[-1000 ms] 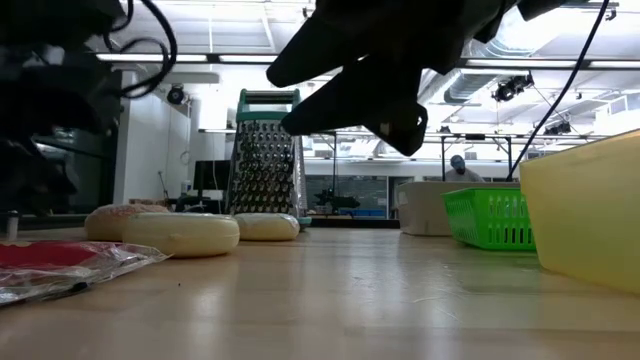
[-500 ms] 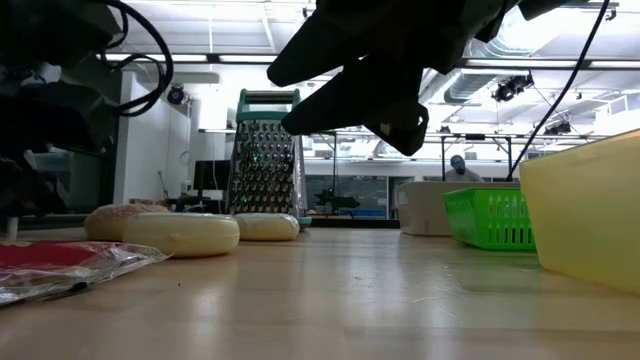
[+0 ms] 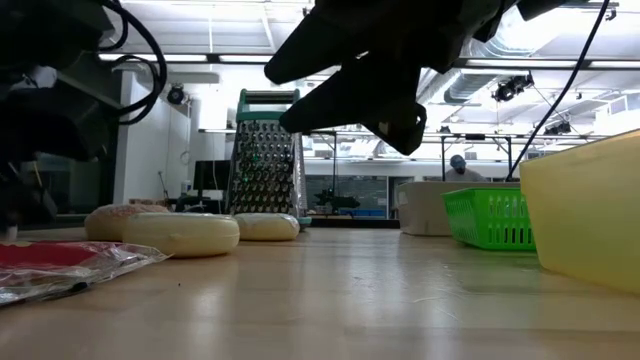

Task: Pick & Place Food Item
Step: Put the red popcorn bag into the yellow bin

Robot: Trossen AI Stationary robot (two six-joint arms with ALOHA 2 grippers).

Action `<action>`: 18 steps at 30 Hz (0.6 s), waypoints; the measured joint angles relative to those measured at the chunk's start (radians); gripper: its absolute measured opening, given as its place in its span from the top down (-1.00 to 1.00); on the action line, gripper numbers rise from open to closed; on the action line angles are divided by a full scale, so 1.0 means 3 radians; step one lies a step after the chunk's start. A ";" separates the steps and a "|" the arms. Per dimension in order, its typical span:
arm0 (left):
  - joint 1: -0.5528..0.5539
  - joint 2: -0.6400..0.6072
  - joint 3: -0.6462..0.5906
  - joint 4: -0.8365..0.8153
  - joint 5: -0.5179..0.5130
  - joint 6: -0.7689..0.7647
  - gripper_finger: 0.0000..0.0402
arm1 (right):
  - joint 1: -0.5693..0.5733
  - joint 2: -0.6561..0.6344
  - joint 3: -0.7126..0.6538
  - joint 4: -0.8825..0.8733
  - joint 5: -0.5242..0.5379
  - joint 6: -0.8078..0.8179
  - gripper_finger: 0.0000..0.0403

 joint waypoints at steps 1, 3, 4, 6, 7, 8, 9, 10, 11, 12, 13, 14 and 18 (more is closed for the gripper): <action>-0.0001 0.0035 0.0000 0.0064 0.0020 -0.0001 0.15 | 0.0003 0.0000 0.0000 0.0000 0.0000 0.0000 0.34; -0.0001 0.0098 0.0000 0.0168 0.0065 -0.0001 0.15 | 0.0014 0.0000 0.0000 0.0001 0.0000 0.0000 0.34; -0.0001 0.0122 0.0000 0.0203 0.0079 -0.0011 0.15 | 0.0017 0.0000 0.0000 0.0001 -0.0001 0.0000 0.34; -0.0001 0.0170 0.0000 0.0249 0.0101 -0.0023 0.15 | 0.0023 0.0000 0.0000 0.0001 -0.0001 0.0000 0.34; 0.0000 0.0189 0.0000 0.0268 0.0112 -0.0025 0.15 | 0.0023 0.0000 0.0000 0.0001 -0.0001 0.0000 0.34; -0.0001 0.0200 0.0000 0.0287 0.0127 -0.0025 0.15 | 0.0023 0.0000 0.0000 0.0001 -0.0002 0.0000 0.34; 0.0000 0.0211 0.0000 0.0308 0.0144 -0.0025 0.15 | 0.0023 0.0000 0.0000 0.0001 -0.0001 0.0000 0.34; 0.0000 0.0213 0.0000 0.0329 0.0162 -0.0026 0.15 | 0.0023 0.0000 0.0000 0.0001 -0.0001 0.0000 0.34; -0.0001 0.0215 -0.0001 0.0348 0.0177 -0.0034 0.15 | 0.0022 0.0000 0.0000 0.0001 -0.0001 0.0000 0.34; -0.0001 0.0216 -0.0003 0.0365 0.0202 -0.0042 0.15 | 0.0022 0.0000 0.0000 0.0001 -0.0001 0.0000 0.34; 0.0000 0.0217 -0.0004 0.0372 0.0228 -0.0048 0.15 | 0.0020 0.0000 0.0000 0.0001 0.0000 0.0000 0.34; 0.0000 0.0219 -0.0004 0.0371 0.0251 -0.0067 0.15 | 0.0020 0.0000 0.0000 0.0001 0.0000 0.0000 0.34; -0.0001 0.0216 0.0002 0.0248 0.0279 -0.0147 0.15 | 0.0022 0.0000 0.0000 0.0001 -0.0001 0.0000 0.34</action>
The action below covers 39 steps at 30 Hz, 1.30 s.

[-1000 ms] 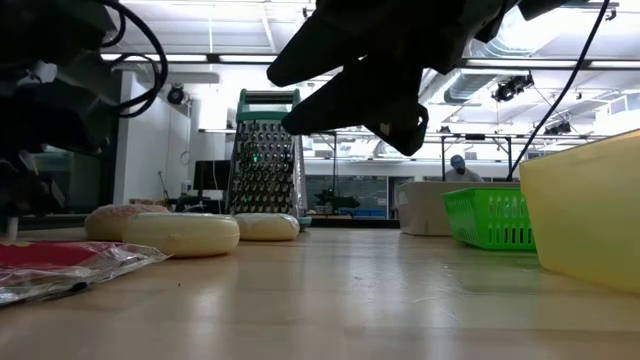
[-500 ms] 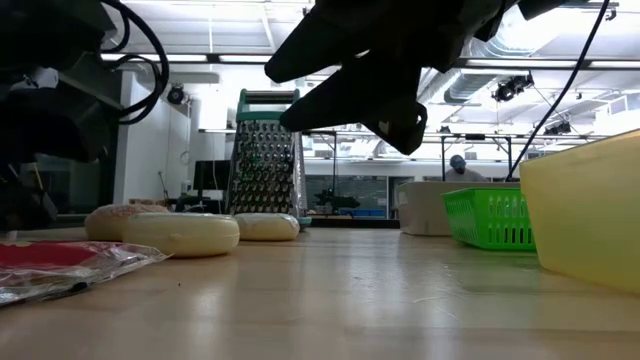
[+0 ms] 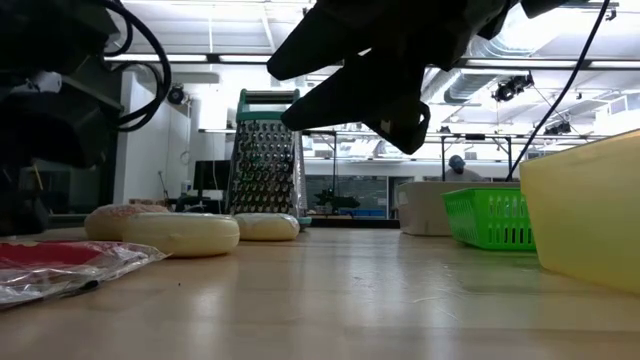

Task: Pick & Place Food Item
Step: Put the red popcorn bag into the yellow bin

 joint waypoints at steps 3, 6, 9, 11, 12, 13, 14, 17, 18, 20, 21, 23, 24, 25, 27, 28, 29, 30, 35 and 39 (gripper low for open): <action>0.0001 0.0000 0.0000 -0.0033 0.0053 -0.0065 0.15 | 0.0000 0.0000 0.0000 0.0000 0.0000 -0.0001 0.34; 0.0001 0.0001 -0.0007 -0.0031 0.0156 -0.0072 0.15 | 0.0000 0.0000 0.0000 0.0000 0.0000 -0.0013 0.34; 0.0000 0.0003 -0.0009 -0.0038 0.0188 -0.0079 0.15 | 0.0000 0.0000 0.0000 0.0000 0.0000 -0.0013 0.34; 0.0000 0.0001 -0.0009 -0.0037 0.0181 -0.0080 0.15 | 0.0000 0.0000 0.0000 0.0000 -0.0012 -0.0010 0.34; 0.0000 0.0001 -0.0009 -0.0036 0.0172 -0.0093 0.15 | 0.0000 0.0000 0.0000 0.0000 -0.0018 -0.0009 0.34; -0.0001 0.0001 -0.0009 -0.0036 0.0164 -0.0097 0.15 | 0.0001 0.0000 0.0000 0.0000 -0.0019 -0.0009 0.34; -0.0001 0.0001 -0.0009 -0.0035 0.0153 -0.0101 0.15 | 0.0003 0.0000 0.0000 0.0000 -0.0024 -0.0009 0.34; -0.0002 0.0001 -0.0009 -0.0032 0.0140 -0.0101 0.15 | 0.0001 0.0000 0.0000 0.0000 -0.0094 -0.0017 0.34; -0.0002 0.0001 -0.0009 -0.0031 0.0138 -0.0094 0.15 | 0.0001 0.0000 0.0000 0.0000 -0.0114 -0.0019 0.34; -0.0003 0.0001 -0.0009 -0.0028 0.0126 -0.0087 0.15 | 0.0005 0.0000 0.0000 0.0000 -0.0126 -0.0052 0.34; -0.0003 0.0001 -0.0009 -0.0027 0.0120 -0.0085 0.15 | 0.0014 0.0000 0.0000 0.0003 -0.0129 -0.0083 0.34; -0.0003 0.0001 -0.0009 -0.0024 0.0116 -0.0080 0.15 | 0.0023 0.0001 -0.0001 0.0082 -0.0160 -0.0155 0.34; -0.0003 0.0001 -0.0009 -0.0020 0.0114 -0.0080 0.15 | 0.0029 0.0003 -0.0001 0.0161 -0.0199 -0.0188 0.34; -0.0003 0.0001 -0.0009 -0.0013 0.0110 -0.0079 0.15 | 0.0033 0.0003 -0.0001 0.0254 -0.0213 -0.0202 0.34; -0.0003 0.0001 -0.0010 -0.0002 0.0104 -0.0079 0.15 | 0.0040 0.0003 -0.0001 0.0408 -0.0268 -0.0257 0.34; -0.0003 0.0001 -0.0010 0.0005 0.0102 -0.0079 0.15 | 0.0043 0.0003 -0.0001 0.0460 -0.0276 -0.0277 0.34; -0.0003 0.0001 -0.0011 0.0010 0.0097 -0.0079 0.15 | 0.0043 0.0003 0.0005 0.0473 -0.0279 -0.0288 0.34; -0.0003 0.0001 -0.0011 0.0013 0.0093 -0.0079 0.15 | 0.0043 0.0003 0.0027 0.0461 -0.0280 -0.0306 0.34; -0.0003 0.0001 -0.0011 0.0031 0.0079 -0.0065 0.15 | 0.0043 0.0003 0.0297 0.0296 -0.0289 -0.0606 0.34; -0.0003 0.0001 -0.0011 0.0053 0.0040 -0.0065 0.15 | 0.0043 0.0010 0.0645 -0.0130 -0.0268 -0.0966 0.34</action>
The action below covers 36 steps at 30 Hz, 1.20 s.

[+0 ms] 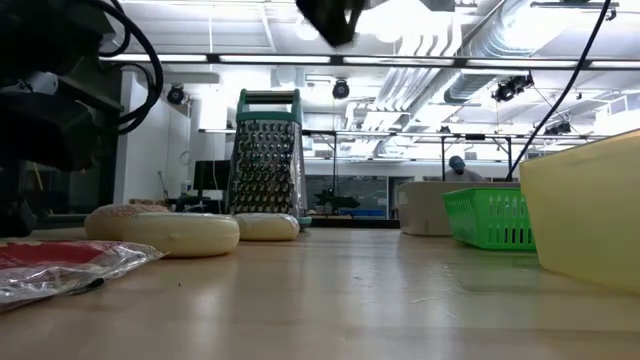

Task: Pick & Place Food Item
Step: Put the red popcorn bag into the yellow bin

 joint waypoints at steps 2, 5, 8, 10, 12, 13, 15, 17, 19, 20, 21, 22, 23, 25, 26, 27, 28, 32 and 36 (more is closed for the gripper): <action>0.0000 0.0000 0.0000 0.0010 -0.0008 0.0000 0.15 | -0.0019 0.0065 0.0172 -0.0135 0.0000 -0.0133 0.34; 0.0000 0.0000 0.0000 0.0024 -0.0033 0.0000 0.15 | -0.0040 0.0249 0.0373 -0.0330 -0.0058 -0.0264 0.34; 0.0000 0.0001 0.0000 0.0060 -0.0061 0.0007 0.15 | -0.0068 0.0457 0.0515 -0.0452 -0.0133 -0.0358 0.34; 0.0000 0.0001 0.0000 0.0081 -0.0076 0.0014 0.15 | -0.0076 0.0604 0.0615 -0.0395 -0.0171 -0.0426 0.34; 0.0001 0.0001 0.0000 0.0091 -0.0098 0.0033 0.15 | -0.0078 0.0702 0.0653 -0.0442 -0.0161 -0.0533 0.34; 0.0001 0.0001 0.0000 0.0101 -0.0117 0.0049 0.15 | -0.0079 0.0758 0.0676 -0.0392 -0.0154 -0.0564 0.34; 0.0001 0.0001 0.0000 0.0117 -0.0151 0.0066 0.15 | -0.0091 0.0803 0.0669 -0.0439 -0.0108 -0.0615 0.34; 0.0001 0.0001 0.0000 0.0147 -0.0186 0.0071 0.15 | -0.0096 0.0855 0.0675 -0.0388 -0.0109 -0.0621 0.34; 0.0002 0.0001 0.0000 0.0163 -0.0221 0.0073 0.15 | -0.0105 0.0908 0.0674 -0.0354 -0.0137 -0.0624 0.34; 0.0002 0.0001 0.0000 0.0167 -0.0224 0.0072 0.15 | -0.0113 0.0948 0.0675 -0.0300 -0.0185 -0.0623 0.34; 0.0002 0.0001 0.0000 0.0171 -0.0226 0.0073 0.15 | -0.0113 0.0976 0.0675 -0.0276 -0.0229 -0.0621 0.34; 0.0002 0.0001 0.0000 0.0170 -0.0226 0.0071 0.15 | -0.0117 0.0999 0.0670 -0.0271 -0.0269 -0.0621 0.34; 0.0003 0.0001 0.0000 0.0169 -0.0228 0.0066 0.15 | -0.0128 0.1036 0.0670 -0.0202 -0.0307 -0.0621 0.34; 0.0003 0.0001 0.0000 0.0170 -0.0228 0.0062 0.15 | -0.0142 0.1074 0.0674 -0.0141 -0.0368 -0.0622 0.34; 0.0003 0.0001 0.0000 0.0168 -0.0228 0.0062 0.15 | -0.0151 0.1076 0.0668 -0.0143 -0.0387 -0.0628 0.35; 0.0003 0.0001 0.0000 0.0167 -0.0225 0.0061 0.15 | -0.0161 0.1077 0.0669 -0.0118 -0.0417 -0.0635 0.37; 0.0003 0.0001 0.0000 0.0167 -0.0225 0.0061 0.15 | -0.0175 0.1077 0.0671 -0.0105 -0.0430 -0.0642 0.39; 0.0003 0.0001 0.0000 0.0165 -0.0219 0.0060 0.15 | -0.0213 0.1077 0.0672 -0.0034 -0.0434 -0.0723 0.57; 0.0003 0.0001 0.0001 0.0164 -0.0225 0.0054 0.15 | -0.0243 0.1077 0.0673 -0.0002 -0.0434 -0.0780 0.78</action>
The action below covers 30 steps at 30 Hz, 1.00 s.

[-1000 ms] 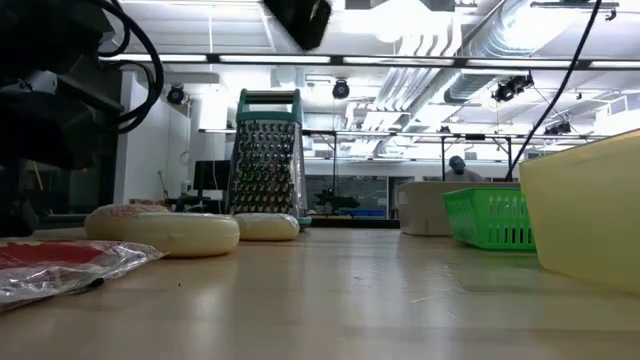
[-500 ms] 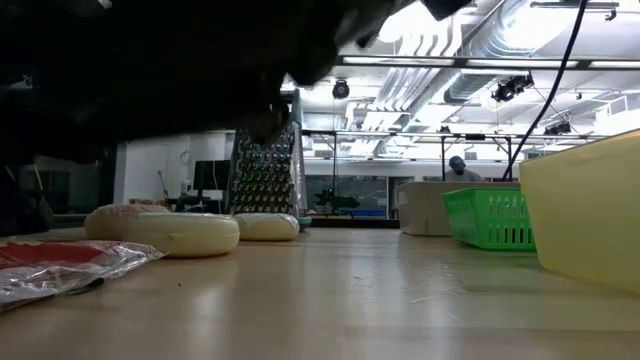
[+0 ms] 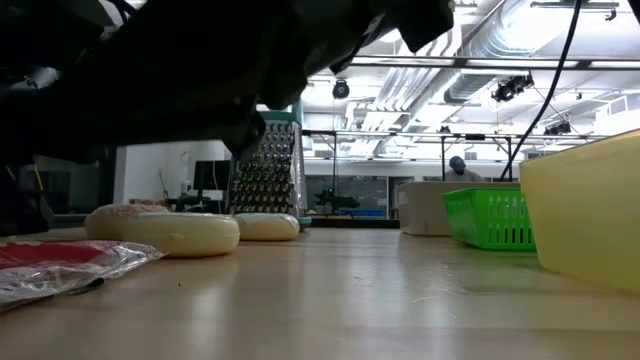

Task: Pick & Place Food Item
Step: Put the red popcorn bag into the yellow bin

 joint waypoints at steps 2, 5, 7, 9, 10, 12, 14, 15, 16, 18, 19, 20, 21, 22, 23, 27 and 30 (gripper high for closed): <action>0.0000 0.0000 0.0000 0.0000 -0.0020 -0.0037 0.15 | -0.0001 0.0000 -0.0001 -0.0004 0.0003 -0.0002 0.87; -0.0003 -0.0001 0.0001 0.0006 -0.0048 -0.0062 0.15 | -0.0006 0.0000 -0.0001 0.0014 0.0065 -0.0028 0.97; -0.0003 -0.0001 0.0001 0.0010 -0.0070 -0.0070 0.15 | -0.0005 0.0011 -0.0001 0.0016 0.0096 -0.0039 0.98; -0.0003 -0.0001 0.0003 0.0019 -0.0095 -0.0097 0.15 | -0.0005 0.0046 0.0001 0.0075 0.0093 -0.0033 0.98; -0.0003 -0.0001 0.0002 0.0031 -0.0109 -0.0119 0.15 | -0.0005 0.0052 -0.0004 0.0060 0.0089 -0.0029 0.99; -0.0032 -0.0001 0.0001 0.0073 -0.0164 -0.0145 0.15 | -0.0009 0.0110 0.0000 0.0150 0.0089 -0.0009 0.99; -0.0078 0.0000 0.0001 0.0112 -0.0211 -0.0171 0.15 | -0.0010 0.0146 -0.0003 0.0131 0.0103 0.0003 0.99; -0.0102 0.0000 0.0002 0.0114 -0.0224 -0.0200 0.15 | -0.0011 0.0152 -0.0008 0.0138 0.0095 0.0006 0.99; -0.0127 0.0000 0.0001 0.0117 -0.0238 -0.0227 0.15 | -0.0020 0.0163 -0.0008 0.0177 0.0077 0.0008 0.99; -0.0179 0.0000 0.0001 0.0120 -0.0258 -0.0258 0.15 | -0.0025 0.0165 0.0001 0.0225 0.0090 0.0011 0.99; -0.0203 0.0000 0.0002 0.0114 -0.0260 -0.0279 0.15 | -0.0026 0.0165 0.0001 0.0233 0.0101 0.0009 0.99; -0.0224 -0.0001 0.0003 0.0101 -0.0266 -0.0294 0.15 | -0.0028 0.0168 0.0000 0.0235 0.0099 0.0007 0.99; -0.0244 -0.0002 0.0006 0.0080 -0.0282 -0.0309 0.15 | -0.0029 0.0173 0.0000 0.0243 0.0092 0.0007 0.99; -0.0260 -0.0003 0.0010 0.0049 -0.0295 -0.0315 0.15 | -0.0029 0.0174 -0.0001 0.0256 0.0092 0.0007 0.99; -0.0271 -0.0004 0.0013 0.0022 -0.0304 -0.0322 0.15 | -0.0029 0.0174 -0.0001 0.0265 0.0093 0.0007 0.99; -0.0303 -0.0006 0.0014 -0.0005 -0.0328 -0.0362 0.15 | -0.0027 0.0174 -0.0001 0.0273 0.0084 0.0008 0.99; -0.0303 -0.0006 0.0014 -0.0008 -0.0325 -0.0420 0.15 | -0.0027 0.0174 -0.0001 0.0255 0.0058 0.0030 0.99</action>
